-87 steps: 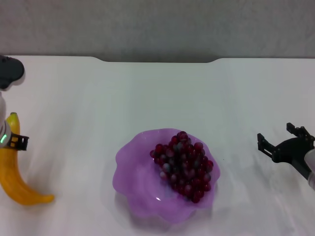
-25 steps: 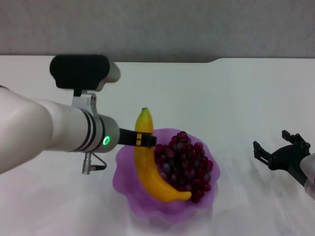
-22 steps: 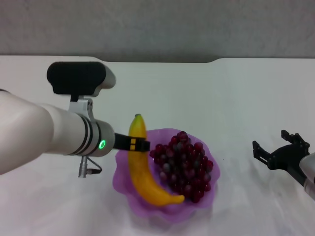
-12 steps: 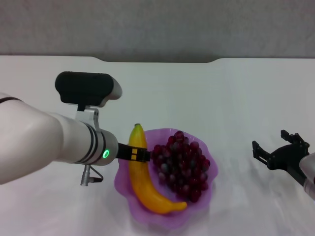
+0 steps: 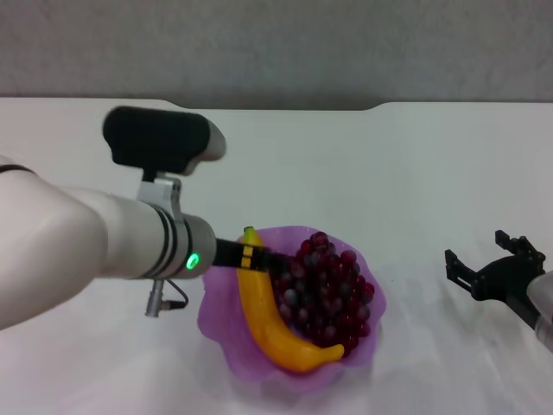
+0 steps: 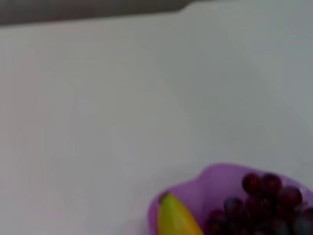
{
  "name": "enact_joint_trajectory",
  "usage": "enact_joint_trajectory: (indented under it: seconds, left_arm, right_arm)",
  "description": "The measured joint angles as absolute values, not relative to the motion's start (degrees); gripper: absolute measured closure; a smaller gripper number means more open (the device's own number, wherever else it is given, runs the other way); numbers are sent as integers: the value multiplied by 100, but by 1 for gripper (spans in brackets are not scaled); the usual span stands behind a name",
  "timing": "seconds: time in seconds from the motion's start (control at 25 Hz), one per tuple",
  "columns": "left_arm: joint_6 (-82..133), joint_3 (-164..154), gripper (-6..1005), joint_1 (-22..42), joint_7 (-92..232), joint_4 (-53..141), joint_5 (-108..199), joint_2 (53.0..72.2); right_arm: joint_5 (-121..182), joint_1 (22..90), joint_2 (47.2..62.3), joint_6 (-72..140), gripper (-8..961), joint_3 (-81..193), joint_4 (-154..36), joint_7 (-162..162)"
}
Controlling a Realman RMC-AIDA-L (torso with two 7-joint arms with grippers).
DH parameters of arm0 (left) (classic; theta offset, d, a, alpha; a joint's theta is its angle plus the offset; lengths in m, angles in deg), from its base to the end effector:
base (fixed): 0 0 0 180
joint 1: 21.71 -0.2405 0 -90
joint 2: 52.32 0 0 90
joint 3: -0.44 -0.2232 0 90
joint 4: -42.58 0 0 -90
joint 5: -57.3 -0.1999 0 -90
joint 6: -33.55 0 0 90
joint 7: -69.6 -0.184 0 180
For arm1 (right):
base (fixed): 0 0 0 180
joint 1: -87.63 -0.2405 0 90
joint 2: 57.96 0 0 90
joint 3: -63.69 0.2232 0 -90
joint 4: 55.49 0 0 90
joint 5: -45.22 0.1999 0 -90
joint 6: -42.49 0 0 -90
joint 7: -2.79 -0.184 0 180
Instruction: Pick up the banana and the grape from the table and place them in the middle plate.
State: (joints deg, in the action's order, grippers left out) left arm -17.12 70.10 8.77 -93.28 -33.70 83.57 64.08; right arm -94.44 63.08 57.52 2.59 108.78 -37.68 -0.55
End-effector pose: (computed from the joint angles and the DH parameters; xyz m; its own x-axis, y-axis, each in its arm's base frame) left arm -0.1457 0.3619 -0.0865 0.5737 0.7648 0.2932 0.7626 -0.3682 -0.5319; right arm 0.3177 0.3523 -0.0556 0.8314 -0.2918 -0.4730 -0.5512 -0.3245 -0.7687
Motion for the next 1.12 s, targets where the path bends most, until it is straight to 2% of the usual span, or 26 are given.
enact_joint_trajectory:
  seconds: [0.16,0.4,0.6,0.72,0.88,1.12]
  left_arm:
    - [-1692,7121,224,542,-9323,-3941,7691,6416]
    - [-456,7434,162,-351,-8952,-4398,6193,6462]
    - [2762,7704,168,-796,-8867,-2809,6048,6463]
    - [5101,7898,168,-705,-8816,-1230,6025,6471]
    - [7392,8216,168,-253,-8797,989,6095,6483]
    - [8130,8441,168,296,-8791,2834,6713,6492]
  right_arm:
    - [-9443,6309,5752,259,61,10877,-3765,-55]
    - [-9443,6315,5753,260,61,10878,-3755,-55]
    - [-9443,6314,5752,260,62,10878,-3748,-55]
    - [-9444,6309,5753,260,62,10878,-3745,-55]
    - [-9444,6300,5755,241,62,10878,-3730,-55]
    - [-9404,6296,5763,135,62,10955,-3748,-36]
